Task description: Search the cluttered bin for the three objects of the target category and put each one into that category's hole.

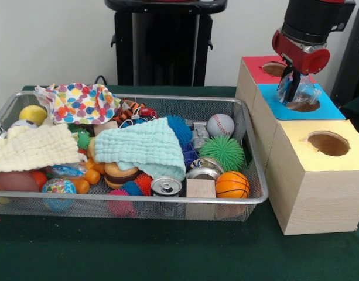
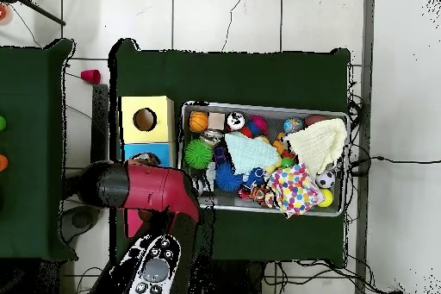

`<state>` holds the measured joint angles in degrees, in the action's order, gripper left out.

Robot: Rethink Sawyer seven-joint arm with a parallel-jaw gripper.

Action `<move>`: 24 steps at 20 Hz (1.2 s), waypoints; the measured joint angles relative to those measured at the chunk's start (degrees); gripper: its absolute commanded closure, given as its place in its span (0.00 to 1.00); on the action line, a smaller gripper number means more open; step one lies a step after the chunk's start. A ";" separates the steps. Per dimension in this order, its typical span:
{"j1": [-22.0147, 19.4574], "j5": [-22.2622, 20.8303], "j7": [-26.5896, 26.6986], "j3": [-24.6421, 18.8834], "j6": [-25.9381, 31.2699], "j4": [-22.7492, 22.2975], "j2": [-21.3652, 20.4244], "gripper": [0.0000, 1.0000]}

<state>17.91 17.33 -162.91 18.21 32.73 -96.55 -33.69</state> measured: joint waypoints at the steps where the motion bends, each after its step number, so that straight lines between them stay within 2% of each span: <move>1: 0.03 0.02 0.00 0.04 0.00 0.02 0.05 0.00; 18: 1.45 1.45 0.00 2.04 0.12 0.37 1.41 0.00; 24: 1.46 1.43 0.00 2.52 2.67 0.36 0.05 0.00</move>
<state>19.37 18.75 -162.91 20.73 35.40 -96.19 -33.64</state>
